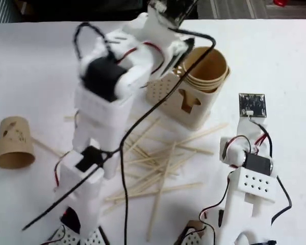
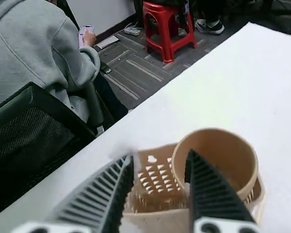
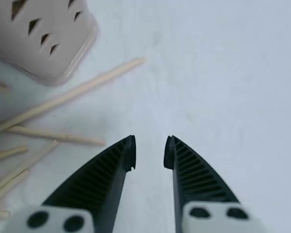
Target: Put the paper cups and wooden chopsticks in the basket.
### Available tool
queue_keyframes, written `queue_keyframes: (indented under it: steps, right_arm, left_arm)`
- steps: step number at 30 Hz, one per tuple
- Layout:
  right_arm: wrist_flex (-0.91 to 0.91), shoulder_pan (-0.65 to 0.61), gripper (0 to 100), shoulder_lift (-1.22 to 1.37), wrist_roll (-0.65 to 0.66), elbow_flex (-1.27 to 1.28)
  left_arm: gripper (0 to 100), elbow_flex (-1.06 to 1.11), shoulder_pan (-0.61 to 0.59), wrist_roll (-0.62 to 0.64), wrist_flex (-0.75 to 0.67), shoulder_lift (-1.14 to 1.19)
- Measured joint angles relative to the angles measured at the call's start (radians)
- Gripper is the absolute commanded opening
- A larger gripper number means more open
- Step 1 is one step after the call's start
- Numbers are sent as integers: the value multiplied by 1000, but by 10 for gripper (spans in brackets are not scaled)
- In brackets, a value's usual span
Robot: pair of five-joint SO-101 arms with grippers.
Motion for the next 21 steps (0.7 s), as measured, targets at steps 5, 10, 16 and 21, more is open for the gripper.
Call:
queue_keyframes:
  steps: [5,10,16,21]
  right_arm:
    - [-26,-8,110,0,0,15]
    - [-55,-6,110,0,0,29]
    - [-55,-5,110,0,0,31]
    - [-55,-5,110,0,0,31]
  left_arm:
    - [180,3,-81,-120,138,-94]
    - [180,193,-218,-253,147,-255]
    - [181,611,-339,-450,147,-557]
    - [185,971,-500,-643,147,-844]
